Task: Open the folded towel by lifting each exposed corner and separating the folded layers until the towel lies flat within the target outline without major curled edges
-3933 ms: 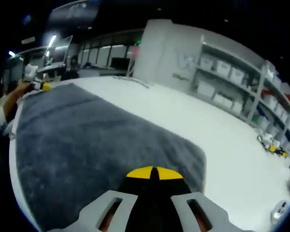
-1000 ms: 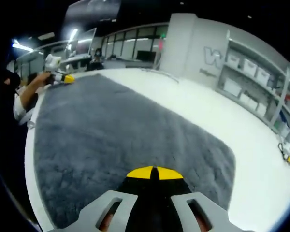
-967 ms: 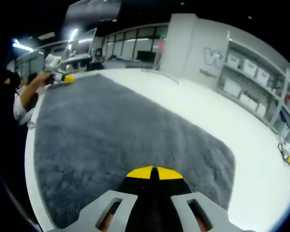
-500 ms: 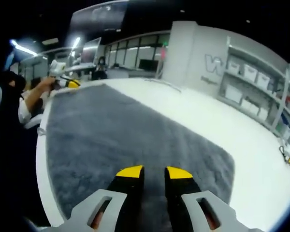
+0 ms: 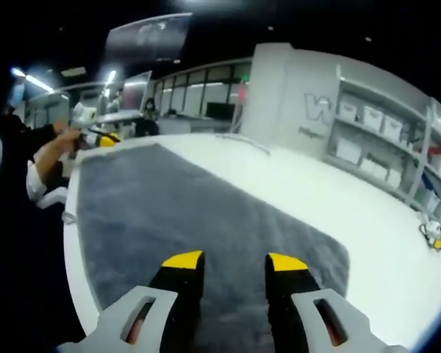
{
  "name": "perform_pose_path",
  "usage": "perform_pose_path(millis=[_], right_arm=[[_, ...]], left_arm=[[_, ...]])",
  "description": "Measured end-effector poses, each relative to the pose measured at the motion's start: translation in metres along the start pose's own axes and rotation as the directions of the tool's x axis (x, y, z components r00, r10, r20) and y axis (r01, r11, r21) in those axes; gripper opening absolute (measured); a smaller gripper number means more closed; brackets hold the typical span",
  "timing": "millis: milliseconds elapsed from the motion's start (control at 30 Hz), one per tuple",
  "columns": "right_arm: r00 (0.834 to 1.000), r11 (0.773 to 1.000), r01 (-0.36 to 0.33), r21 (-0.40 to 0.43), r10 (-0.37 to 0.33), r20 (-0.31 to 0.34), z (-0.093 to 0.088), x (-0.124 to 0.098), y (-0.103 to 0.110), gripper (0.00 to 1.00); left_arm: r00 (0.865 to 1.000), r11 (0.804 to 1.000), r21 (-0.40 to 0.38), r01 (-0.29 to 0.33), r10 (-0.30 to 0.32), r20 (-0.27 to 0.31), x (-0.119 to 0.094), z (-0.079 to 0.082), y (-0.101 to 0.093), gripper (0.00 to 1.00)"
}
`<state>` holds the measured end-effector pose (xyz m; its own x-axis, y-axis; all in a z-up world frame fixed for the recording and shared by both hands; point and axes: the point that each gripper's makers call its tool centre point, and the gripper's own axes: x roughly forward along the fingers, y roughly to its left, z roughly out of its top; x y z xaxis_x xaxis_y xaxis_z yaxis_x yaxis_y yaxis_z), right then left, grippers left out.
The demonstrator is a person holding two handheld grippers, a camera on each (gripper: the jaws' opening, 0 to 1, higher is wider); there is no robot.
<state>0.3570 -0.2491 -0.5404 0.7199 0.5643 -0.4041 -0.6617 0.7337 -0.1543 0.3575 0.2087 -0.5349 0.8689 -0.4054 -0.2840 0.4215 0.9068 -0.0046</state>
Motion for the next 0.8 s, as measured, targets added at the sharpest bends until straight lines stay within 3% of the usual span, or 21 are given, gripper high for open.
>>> perform_pose_path(millis=[133, 300, 500, 700, 800], right_arm=[[1.0, 1.0, 0.021, 0.005, -0.021, 0.003, 0.005, -0.01, -0.001, 0.41], [0.999, 0.999, 0.045, -0.01, -0.045, 0.004, 0.008, -0.019, -0.011, 0.53], [0.997, 0.998, 0.062, -0.008, -0.061, 0.045, 0.017, -0.03, -0.016, 0.64], [0.996, 0.998, 0.067, 0.003, -0.067, 0.059, 0.018, -0.041, -0.014, 0.71], [0.993, 0.994, 0.097, 0.046, -0.099, 0.061, 0.018, -0.046, -0.017, 0.88]], left_arm=[[1.0, 1.0, -0.02, 0.0, 0.0, 0.008, -0.008, 0.005, -0.001, 0.38], [1.0, 1.0, -0.022, -0.011, 0.011, 0.022, -0.02, 0.009, -0.003, 0.4], [1.0, 1.0, 0.006, -0.003, 0.003, 0.024, -0.034, 0.017, -0.014, 0.5], [0.998, 0.999, 0.002, -0.034, 0.034, 0.053, -0.048, 0.024, -0.009, 0.6], [0.996, 0.998, -0.002, -0.055, 0.055, 0.072, -0.055, 0.03, -0.006, 0.66]])
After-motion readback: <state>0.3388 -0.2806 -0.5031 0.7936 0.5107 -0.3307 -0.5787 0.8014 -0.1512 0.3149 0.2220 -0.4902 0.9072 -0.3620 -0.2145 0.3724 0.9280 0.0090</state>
